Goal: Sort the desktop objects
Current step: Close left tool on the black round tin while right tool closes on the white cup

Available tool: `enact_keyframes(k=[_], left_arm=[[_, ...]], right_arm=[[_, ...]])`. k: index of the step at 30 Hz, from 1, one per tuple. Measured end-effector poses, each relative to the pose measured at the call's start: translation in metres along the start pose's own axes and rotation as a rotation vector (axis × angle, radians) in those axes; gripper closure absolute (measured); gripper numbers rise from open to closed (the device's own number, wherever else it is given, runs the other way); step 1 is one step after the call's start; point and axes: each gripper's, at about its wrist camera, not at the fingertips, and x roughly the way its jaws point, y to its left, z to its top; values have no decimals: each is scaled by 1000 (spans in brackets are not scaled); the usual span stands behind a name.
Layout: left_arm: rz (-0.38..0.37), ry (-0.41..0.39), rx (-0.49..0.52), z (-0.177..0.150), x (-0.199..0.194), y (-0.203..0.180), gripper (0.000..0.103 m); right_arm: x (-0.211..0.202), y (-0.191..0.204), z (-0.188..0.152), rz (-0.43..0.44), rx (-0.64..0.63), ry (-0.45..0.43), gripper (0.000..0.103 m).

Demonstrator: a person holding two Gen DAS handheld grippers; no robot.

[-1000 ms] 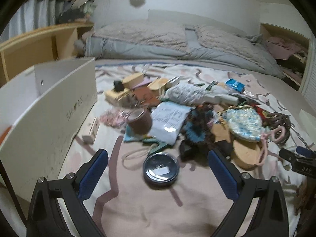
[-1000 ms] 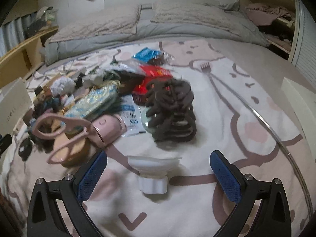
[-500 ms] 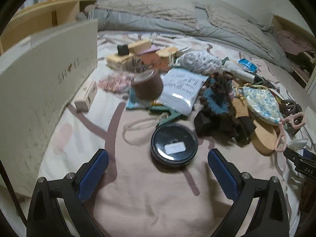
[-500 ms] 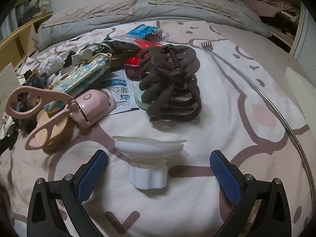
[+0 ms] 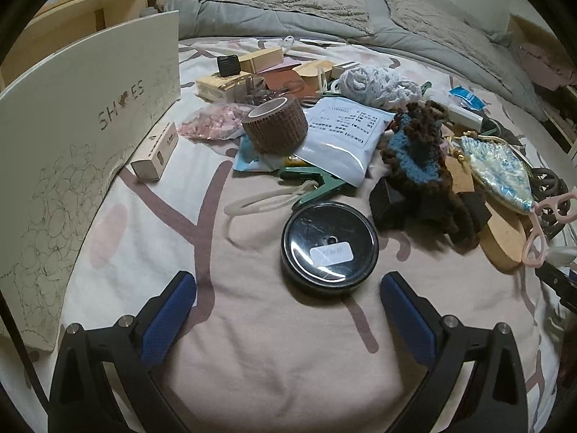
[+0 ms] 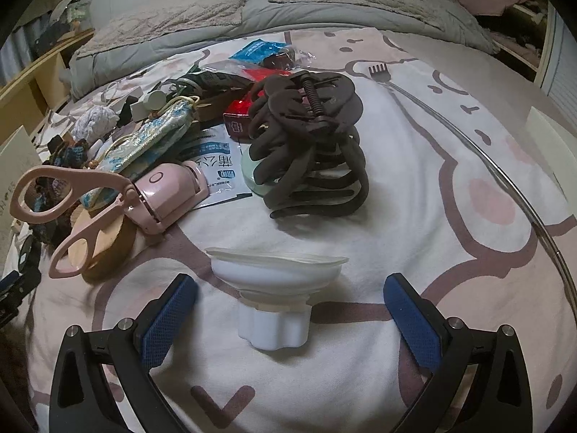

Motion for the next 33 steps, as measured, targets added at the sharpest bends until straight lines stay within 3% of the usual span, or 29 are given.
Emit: enact_keyframes(k=[5, 17, 21, 22, 24, 28, 32, 33], left_arm=[[8, 5, 6, 0, 1, -1, 0], [-24, -2, 0, 4, -1, 0, 0], [-50, -5, -4, 8, -3, -1, 3], [-50, -7, -6, 10, -3, -2, 5], [-43, -14, -6, 12, -3, -3, 19], [-32, -22, 17, 14, -1, -9, 25], [-29, -57, 59, 11, -6, -17, 51], [-35, -60, 67, 11, -7, -17, 53]], right_arm=[[-4, -1, -1, 27, 8, -31, 1], [-13, 3, -4, 60, -7, -91, 56], [-12, 8, -4, 68, -29, -99, 57], [-12, 8, -4, 68, -29, -101, 57], [-11, 7, -4, 73, -25, -105, 57], [-11, 8, -4, 70, -27, -106, 57], [-11, 8, -5, 74, -23, -102, 57], [-11, 10, -5, 66, -29, -102, 57]])
